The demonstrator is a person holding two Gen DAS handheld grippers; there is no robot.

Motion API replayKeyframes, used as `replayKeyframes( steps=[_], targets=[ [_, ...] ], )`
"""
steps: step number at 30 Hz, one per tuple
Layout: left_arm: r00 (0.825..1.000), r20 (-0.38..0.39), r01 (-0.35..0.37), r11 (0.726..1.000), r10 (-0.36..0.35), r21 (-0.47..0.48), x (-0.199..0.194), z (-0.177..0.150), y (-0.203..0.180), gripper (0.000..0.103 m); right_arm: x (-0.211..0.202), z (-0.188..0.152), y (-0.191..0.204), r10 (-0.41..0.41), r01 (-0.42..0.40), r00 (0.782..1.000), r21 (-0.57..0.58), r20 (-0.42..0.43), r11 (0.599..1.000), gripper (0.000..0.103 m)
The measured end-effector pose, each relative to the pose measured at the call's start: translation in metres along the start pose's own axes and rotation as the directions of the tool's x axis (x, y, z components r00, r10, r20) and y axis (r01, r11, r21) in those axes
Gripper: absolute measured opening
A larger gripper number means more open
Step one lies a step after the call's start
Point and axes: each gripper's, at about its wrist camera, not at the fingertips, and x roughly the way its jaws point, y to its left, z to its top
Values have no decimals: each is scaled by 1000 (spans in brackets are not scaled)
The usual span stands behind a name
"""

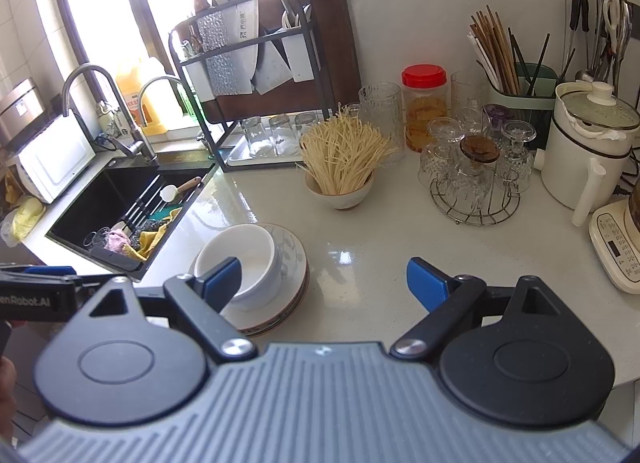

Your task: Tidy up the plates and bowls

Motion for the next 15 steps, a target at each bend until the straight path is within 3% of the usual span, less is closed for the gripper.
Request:
replayKeyframes(
  steps=[15],
  targets=[
    [1000, -4, 8, 1000, -8, -4, 3, 3, 3, 98, 4, -1, -1, -6, 6, 1000, 5, -9, 1000, 91]
  ],
)
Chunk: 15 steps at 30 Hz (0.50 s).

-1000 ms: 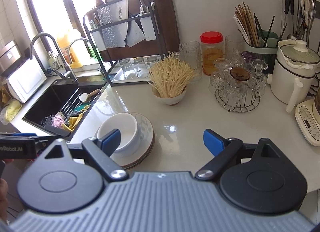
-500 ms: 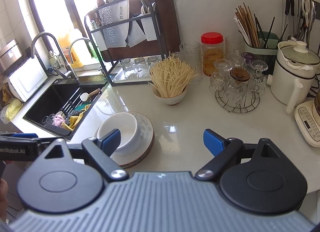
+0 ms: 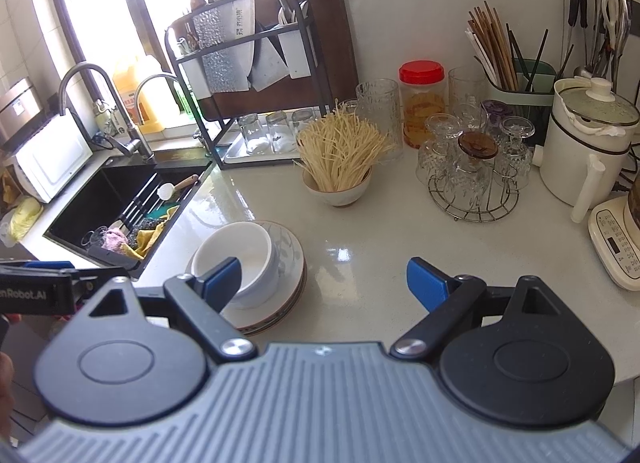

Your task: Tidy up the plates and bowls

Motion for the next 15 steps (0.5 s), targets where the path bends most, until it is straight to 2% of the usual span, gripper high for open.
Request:
replayKeyframes(
  steps=[15],
  targets=[
    [1000, -1, 0, 1000, 0, 12, 2, -2, -2, 98, 0, -1, 1, 4, -4, 1000, 4, -4, 1000, 91]
  ],
)
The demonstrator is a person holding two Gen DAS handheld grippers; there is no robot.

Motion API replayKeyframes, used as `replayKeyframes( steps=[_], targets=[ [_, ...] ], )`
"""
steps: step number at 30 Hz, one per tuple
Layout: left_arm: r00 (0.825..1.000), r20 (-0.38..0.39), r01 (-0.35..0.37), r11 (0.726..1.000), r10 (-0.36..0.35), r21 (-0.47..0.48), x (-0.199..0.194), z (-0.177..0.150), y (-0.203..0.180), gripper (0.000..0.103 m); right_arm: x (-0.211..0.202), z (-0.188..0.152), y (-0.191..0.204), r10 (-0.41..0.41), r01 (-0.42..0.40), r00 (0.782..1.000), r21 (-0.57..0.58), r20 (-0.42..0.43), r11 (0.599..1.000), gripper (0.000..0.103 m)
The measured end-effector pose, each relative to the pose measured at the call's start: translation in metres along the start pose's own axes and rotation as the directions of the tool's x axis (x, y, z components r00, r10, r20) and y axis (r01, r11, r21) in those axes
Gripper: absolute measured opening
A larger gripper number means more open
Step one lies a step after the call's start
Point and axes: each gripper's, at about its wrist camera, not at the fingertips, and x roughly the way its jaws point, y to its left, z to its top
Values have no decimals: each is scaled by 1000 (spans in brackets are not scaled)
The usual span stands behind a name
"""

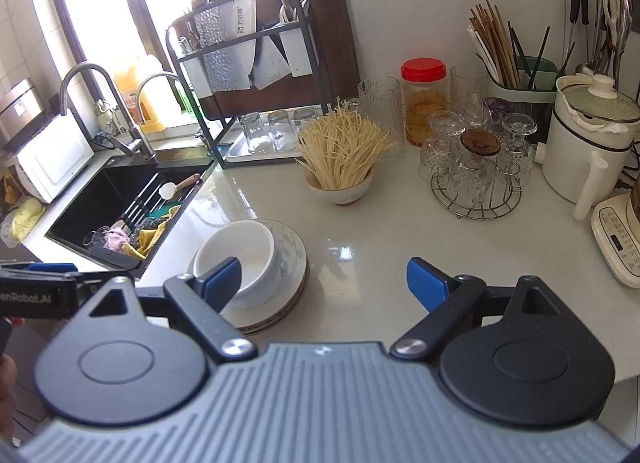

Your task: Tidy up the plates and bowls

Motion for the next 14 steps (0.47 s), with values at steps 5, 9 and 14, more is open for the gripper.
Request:
replayKeyframes(
  steps=[5, 9, 14],
  targets=[
    [1000, -1, -8, 1000, 8, -5, 1, 0, 1, 98, 0, 0, 0, -2, 2, 1000, 0, 6, 1000, 91],
    [1000, -2, -10, 1000, 10, -1, 3, -2, -1, 98, 0, 0, 1, -1, 1, 1000, -3, 5, 1000, 91],
    [1000, 1, -4, 1000, 4, 5, 2, -4, -4, 98, -1, -1, 1, -3, 3, 1000, -2, 4, 1000, 91]
  ],
)
